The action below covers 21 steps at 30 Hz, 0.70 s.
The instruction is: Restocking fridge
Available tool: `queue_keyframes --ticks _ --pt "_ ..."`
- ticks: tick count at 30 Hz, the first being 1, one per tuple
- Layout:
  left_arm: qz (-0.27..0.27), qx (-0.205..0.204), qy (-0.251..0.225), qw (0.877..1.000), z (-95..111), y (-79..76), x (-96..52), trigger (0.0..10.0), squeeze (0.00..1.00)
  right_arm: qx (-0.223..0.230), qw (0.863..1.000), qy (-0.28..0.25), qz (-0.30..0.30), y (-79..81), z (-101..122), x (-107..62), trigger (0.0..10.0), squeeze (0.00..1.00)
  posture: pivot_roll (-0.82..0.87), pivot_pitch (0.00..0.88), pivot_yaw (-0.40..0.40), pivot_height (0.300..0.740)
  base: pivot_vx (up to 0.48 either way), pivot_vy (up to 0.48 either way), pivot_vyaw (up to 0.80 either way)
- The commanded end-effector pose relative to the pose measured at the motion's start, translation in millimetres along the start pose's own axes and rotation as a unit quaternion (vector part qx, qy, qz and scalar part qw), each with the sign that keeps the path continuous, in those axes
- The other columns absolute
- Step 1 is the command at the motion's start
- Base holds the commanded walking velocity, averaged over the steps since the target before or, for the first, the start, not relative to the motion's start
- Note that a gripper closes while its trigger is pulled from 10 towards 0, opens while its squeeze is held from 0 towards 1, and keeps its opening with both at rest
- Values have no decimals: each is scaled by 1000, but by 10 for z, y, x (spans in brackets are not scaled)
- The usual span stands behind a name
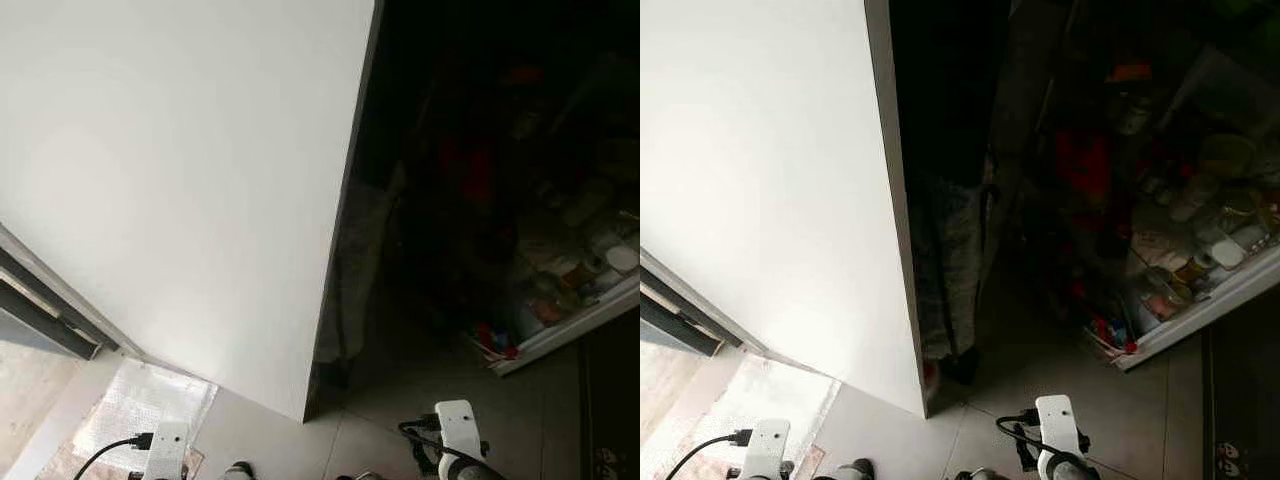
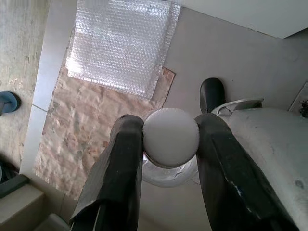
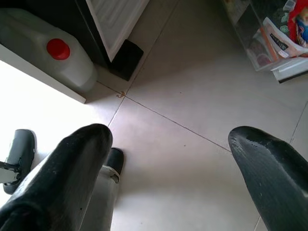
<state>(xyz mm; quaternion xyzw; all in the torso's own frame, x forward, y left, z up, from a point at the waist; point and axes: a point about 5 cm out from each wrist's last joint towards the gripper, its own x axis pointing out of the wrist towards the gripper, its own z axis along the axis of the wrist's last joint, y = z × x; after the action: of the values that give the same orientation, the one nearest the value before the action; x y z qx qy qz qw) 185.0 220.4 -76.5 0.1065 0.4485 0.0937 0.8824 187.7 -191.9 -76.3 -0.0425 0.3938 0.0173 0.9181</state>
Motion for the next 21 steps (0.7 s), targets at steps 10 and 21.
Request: queue_keyframes --ticks 10,21 --pt "-14 4 17 1000 -102 -60 -22 10000 0 -9 1000 26 -3 -39 -116 -33 10000 0 -122 159 -88 740 0 -109 0" --pt "-19 2 20 1000 -124 -91 -29 10000 0 -10 999 36 4 -26 -175 -52 10000 0 -114 148 -95 740 0 -290 330"
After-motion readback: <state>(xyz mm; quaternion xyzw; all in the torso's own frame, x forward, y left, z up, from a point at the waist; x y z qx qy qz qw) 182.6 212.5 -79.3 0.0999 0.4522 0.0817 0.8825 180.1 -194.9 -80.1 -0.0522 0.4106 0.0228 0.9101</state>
